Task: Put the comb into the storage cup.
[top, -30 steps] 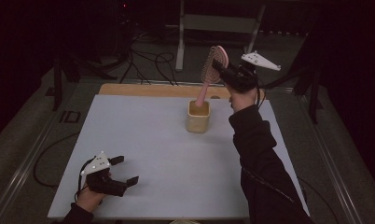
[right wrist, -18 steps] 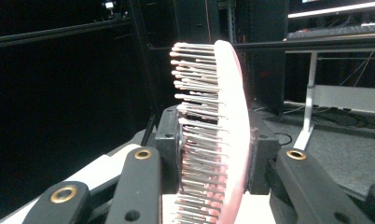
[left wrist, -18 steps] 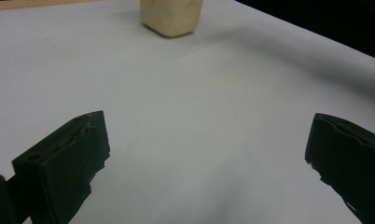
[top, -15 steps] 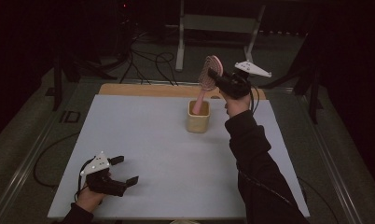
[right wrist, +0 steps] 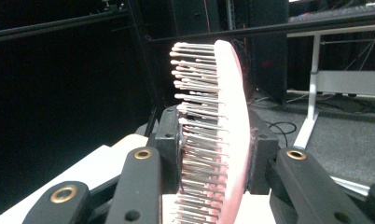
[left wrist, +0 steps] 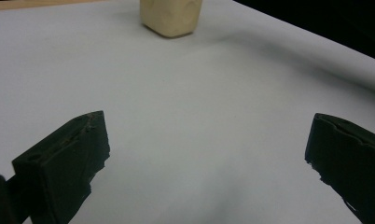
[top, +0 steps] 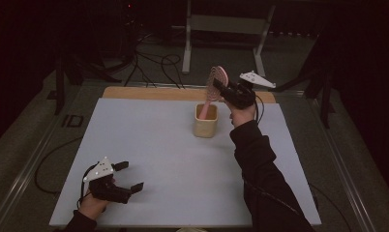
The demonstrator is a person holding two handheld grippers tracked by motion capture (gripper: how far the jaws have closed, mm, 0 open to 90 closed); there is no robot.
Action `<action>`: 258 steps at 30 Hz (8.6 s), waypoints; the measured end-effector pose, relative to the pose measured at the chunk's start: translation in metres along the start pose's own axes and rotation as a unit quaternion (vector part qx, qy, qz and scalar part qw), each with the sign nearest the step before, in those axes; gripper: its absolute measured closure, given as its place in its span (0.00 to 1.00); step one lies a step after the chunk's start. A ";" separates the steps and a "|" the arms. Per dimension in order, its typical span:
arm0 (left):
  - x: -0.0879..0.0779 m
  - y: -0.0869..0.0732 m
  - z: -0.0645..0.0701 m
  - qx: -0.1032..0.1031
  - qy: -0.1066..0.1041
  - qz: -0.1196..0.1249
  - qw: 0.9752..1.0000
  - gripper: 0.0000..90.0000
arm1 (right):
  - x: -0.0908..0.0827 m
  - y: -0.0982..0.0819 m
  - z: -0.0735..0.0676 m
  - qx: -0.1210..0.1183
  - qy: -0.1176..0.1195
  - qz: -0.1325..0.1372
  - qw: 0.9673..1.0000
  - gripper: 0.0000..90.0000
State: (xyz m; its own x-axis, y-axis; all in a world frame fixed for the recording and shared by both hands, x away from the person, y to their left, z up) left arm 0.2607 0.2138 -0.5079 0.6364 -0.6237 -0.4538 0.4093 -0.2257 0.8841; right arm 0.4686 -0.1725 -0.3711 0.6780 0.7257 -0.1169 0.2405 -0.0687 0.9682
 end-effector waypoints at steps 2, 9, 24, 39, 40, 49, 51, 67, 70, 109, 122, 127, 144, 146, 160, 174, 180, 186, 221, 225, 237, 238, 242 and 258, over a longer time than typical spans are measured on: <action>0.000 0.000 0.000 0.000 0.000 0.001 1.000 0.00 | 0.000 -0.002 0.000 0.001 0.000 -0.001 1.000 0.73; 0.000 0.000 0.000 0.002 0.000 0.001 1.000 0.00 | 0.002 -0.013 0.004 0.012 -0.001 -0.002 1.000 0.73; 0.000 0.000 0.000 0.001 -0.002 0.001 1.000 0.00 | 0.005 -0.030 0.009 0.026 0.002 -0.002 1.000 0.73; 0.001 0.000 0.000 -0.001 -0.005 0.000 1.000 0.00 | 0.008 -0.045 0.016 0.045 0.002 -0.008 0.999 0.73; 0.001 0.000 0.000 0.001 -0.004 -0.002 1.000 0.00 | 0.008 -0.046 0.017 0.045 0.001 -0.009 0.999 0.73; 0.001 -0.001 0.000 0.002 -0.005 -0.002 1.000 0.00 | 0.007 -0.053 0.022 0.057 0.004 -0.017 0.998 0.72; 0.001 -0.001 0.000 0.002 -0.005 -0.003 1.000 0.00 | 0.006 -0.054 0.023 0.059 0.000 -0.018 0.998 0.71; 0.002 -0.001 0.001 0.002 -0.007 -0.005 1.000 0.00 | -0.005 -0.057 0.034 0.061 -0.018 -0.023 0.998 0.68; 0.002 -0.001 0.001 0.002 -0.007 -0.005 1.000 0.00 | -0.008 -0.057 0.036 0.063 -0.021 -0.022 0.998 0.68; 0.001 0.000 0.000 0.001 -0.004 -0.001 1.000 0.00 | -0.017 -0.045 0.035 0.046 0.003 -0.103 0.994 0.09; 0.001 0.000 0.001 0.002 -0.004 -0.001 1.000 0.00 | -0.018 -0.047 0.035 0.015 0.009 -0.107 0.994 0.09; 0.001 0.000 0.000 0.002 -0.005 -0.002 1.000 0.00 | -0.022 -0.043 0.035 0.002 0.015 -0.104 0.994 0.09; 0.001 0.000 0.000 0.002 -0.004 -0.001 1.000 0.00 | -0.036 -0.045 0.029 -0.010 0.014 -0.122 0.992 0.10; 0.001 0.000 0.000 0.002 -0.004 -0.001 1.000 0.00 | -0.039 -0.047 0.029 -0.008 0.014 -0.123 0.992 0.10; 0.001 0.000 0.001 0.004 -0.004 -0.002 1.000 0.00 | -0.058 -0.070 0.025 -0.009 0.016 -0.139 0.990 0.10; 0.001 0.001 0.001 0.005 -0.007 0.001 1.000 0.00 | -0.081 -0.094 0.014 -0.007 0.025 -0.148 0.989 0.10; 0.000 0.001 0.001 0.006 -0.008 0.002 1.000 0.00 | -0.088 -0.107 0.007 -0.012 0.031 -0.155 0.987 0.10; 0.001 0.001 0.001 0.006 -0.007 0.001 1.000 0.00 | -0.095 -0.123 0.000 -0.012 0.039 -0.164 0.986 0.10; 0.000 0.001 0.002 0.007 -0.008 0.000 1.000 0.00 | -0.159 -0.170 -0.020 -0.007 0.050 -0.199 0.979 0.10; 0.000 0.001 0.002 0.007 -0.008 0.000 1.000 0.00 | -0.167 -0.170 -0.020 -0.019 0.045 -0.200 0.979 0.10; 0.000 0.001 0.002 0.008 -0.008 -0.002 1.000 0.00 | -0.190 -0.178 -0.020 -0.010 0.040 -0.195 0.980 0.10; 0.000 0.001 0.002 0.009 -0.008 -0.001 1.000 0.00 | -0.192 -0.180 -0.020 -0.013 0.039 -0.196 0.980 0.10; 0.001 0.000 0.003 0.010 -0.008 -0.004 1.000 0.00 | -0.200 -0.186 -0.019 -0.009 0.033 -0.205 0.978 0.10; 0.003 -0.001 0.004 0.016 -0.008 -0.011 1.000 0.00 | -0.195 -0.188 -0.021 -0.028 0.033 -0.205 0.978 0.10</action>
State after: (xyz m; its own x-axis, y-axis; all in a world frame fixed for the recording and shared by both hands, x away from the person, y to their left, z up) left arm 0.2595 0.2091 -0.5098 0.6174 -0.6297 -0.4714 0.4023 -0.2623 0.8772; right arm 0.2771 -0.2867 -0.5262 0.4862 0.7265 -0.4856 0.4440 0.2733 0.8533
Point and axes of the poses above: each handheld gripper's, and its own axes: x roughly forward along the jaws, y roughly out of its top, z roughly to its right, the point moved 2 cm from there along x, roughly forward along the jaws, and after that the axes turned 10 degrees about y, right-handed, at the moved point
